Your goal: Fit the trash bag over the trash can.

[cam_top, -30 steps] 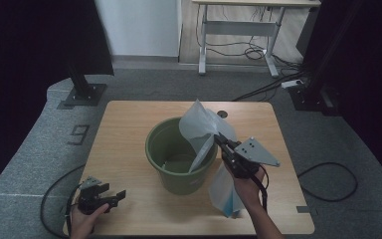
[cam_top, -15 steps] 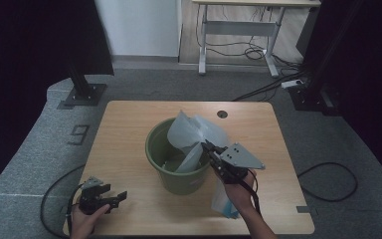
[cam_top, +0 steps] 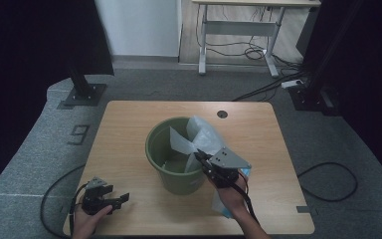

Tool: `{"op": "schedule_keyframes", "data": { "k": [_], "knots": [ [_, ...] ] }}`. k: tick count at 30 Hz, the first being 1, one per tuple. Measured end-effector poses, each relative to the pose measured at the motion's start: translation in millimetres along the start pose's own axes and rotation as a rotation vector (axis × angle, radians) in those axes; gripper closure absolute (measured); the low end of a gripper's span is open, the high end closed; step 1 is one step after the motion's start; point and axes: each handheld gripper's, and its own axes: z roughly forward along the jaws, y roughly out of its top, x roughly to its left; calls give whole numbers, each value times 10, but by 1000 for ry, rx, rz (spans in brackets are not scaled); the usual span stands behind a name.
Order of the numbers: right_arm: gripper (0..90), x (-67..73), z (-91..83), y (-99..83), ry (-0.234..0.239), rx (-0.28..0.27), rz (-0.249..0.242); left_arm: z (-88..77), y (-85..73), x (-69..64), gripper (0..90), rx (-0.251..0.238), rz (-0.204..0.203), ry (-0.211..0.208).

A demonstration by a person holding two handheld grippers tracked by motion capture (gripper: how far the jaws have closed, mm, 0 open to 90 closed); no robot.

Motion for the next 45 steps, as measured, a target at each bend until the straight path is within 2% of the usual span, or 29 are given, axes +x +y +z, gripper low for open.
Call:
{"op": "schedule_keyframes", "data": {
  "k": [6,7,8,11,12,13,20,23,25,26,27,33,34,35,36,37,39,43,45],
  "knots": [
    [814,38,37,-49,34,5,23,-6,-5,18,173,5,-9,-3],
    [743,61,-3,-69,43,-42,27,-1,-7,21,173,9,-10,-4],
    [703,76,-32,-71,44,-61,27,2,-8,23,173,13,-8,-3],
    [605,118,-136,-59,14,-100,24,1,-7,24,173,12,-13,-3],
    [605,118,-136,-59,14,-100,24,1,-7,24,173,12,-13,-3],
    [569,131,-214,-41,9,-110,25,-3,-6,26,174,9,-17,-3],
    [473,143,-427,-40,-33,-117,23,10,-7,18,174,14,-16,-2],
    [421,115,-504,-96,-59,-96,35,7,-4,13,174,12,-17,-7],
    [369,63,-567,-203,-103,-69,64,-5,2,17,174,1,-31,-28],
    [369,63,-567,-203,-103,-69,64,-5,2,17,174,1,-31,-28],
    [356,29,-608,-284,-126,-62,83,-6,4,13,173,4,-26,-26],
    [323,-15,-673,-539,-136,-16,134,22,8,-25,174,21,-4,-20],
    [323,-15,-673,-539,-136,-16,134,22,8,-25,174,21,-4,-20],
    [312,-19,-669,-652,-144,6,147,25,8,-25,174,22,-5,-19],
    [312,-19,-669,-652,-144,6,147,26,8,-25,174,20,-9,-18],
    [307,-29,-650,-770,-157,31,164,22,9,-26,174,16,-12,-12],
    [306,-45,-623,-879,-177,53,175,12,14,-34,174,12,-14,-6],
    [302,-86,-579,-1015,-209,76,201,-11,33,-59,174,-2,-3,1],
    [309,-126,-537,-1110,-225,104,211,-22,52,-104,189,-14,18,12]
  ]
}}
